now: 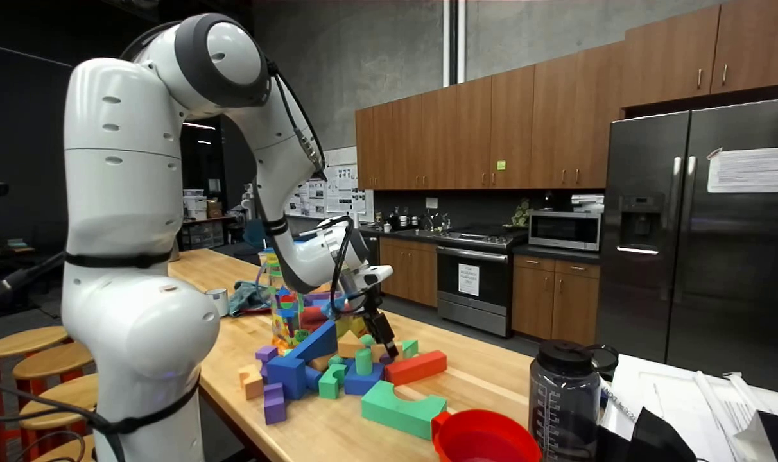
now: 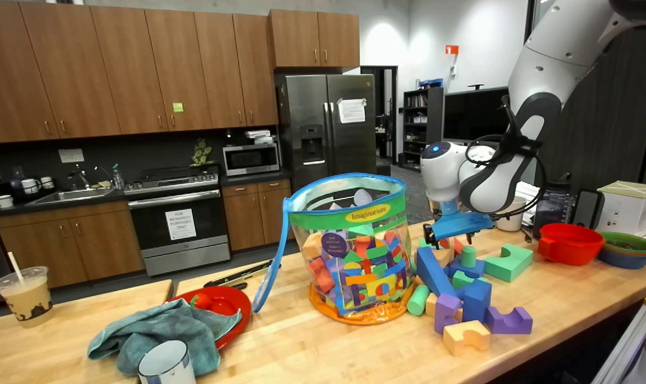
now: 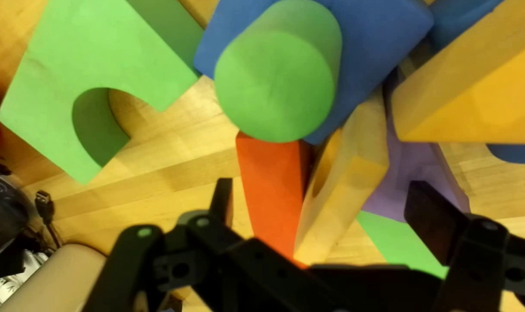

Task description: Pick the block with a circle in the middle and place it on the block with a stacking stand

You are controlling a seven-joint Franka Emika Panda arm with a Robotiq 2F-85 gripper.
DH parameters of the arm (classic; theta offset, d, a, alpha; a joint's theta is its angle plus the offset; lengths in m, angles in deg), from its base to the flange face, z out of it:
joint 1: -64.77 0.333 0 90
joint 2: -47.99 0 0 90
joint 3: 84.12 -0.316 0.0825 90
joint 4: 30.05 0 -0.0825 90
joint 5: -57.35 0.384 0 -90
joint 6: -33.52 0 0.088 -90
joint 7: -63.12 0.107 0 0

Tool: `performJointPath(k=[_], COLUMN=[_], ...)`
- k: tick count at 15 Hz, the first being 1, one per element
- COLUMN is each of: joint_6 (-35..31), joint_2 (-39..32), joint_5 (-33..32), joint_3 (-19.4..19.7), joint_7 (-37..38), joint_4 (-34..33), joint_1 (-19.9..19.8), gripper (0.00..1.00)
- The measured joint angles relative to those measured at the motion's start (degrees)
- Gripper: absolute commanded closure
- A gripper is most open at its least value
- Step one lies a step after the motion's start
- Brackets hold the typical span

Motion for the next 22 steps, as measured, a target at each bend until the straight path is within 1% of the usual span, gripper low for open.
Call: performJointPath(k=[4, 5, 6, 7, 14, 16, 18, 22], joint_6=[0.04, 0.04, 0.05, 0.06, 0.02, 0.04, 0.18, 0.21], joint_2=[-0.14, -0.18, -0.24, -0.32, -0.46, -0.47, -0.48, -0.47], joint_5=[0.00, 0.00, 0.00, 0.00, -0.05, -0.07, -0.09, -0.13], joint_3=[0.00, 0.00, 0.00, 0.00, 0.00, 0.00, 0.08, 0.14], joint_7=[-0.03, -0.03, -0.03, -0.02, 0.01, 0.01, 0.01, -0.01], joint_4=[-0.05, -0.05, -0.04, -0.04, -0.35, -0.34, -0.29, -0.28], joint_1=[0.17, 0.21, 0.29, 0.35, 0.91, 0.94, 0.94, 0.94], gripper=[0.00, 0.25, 0.27, 0.32, 0.88, 0.99, 0.95, 0.95])
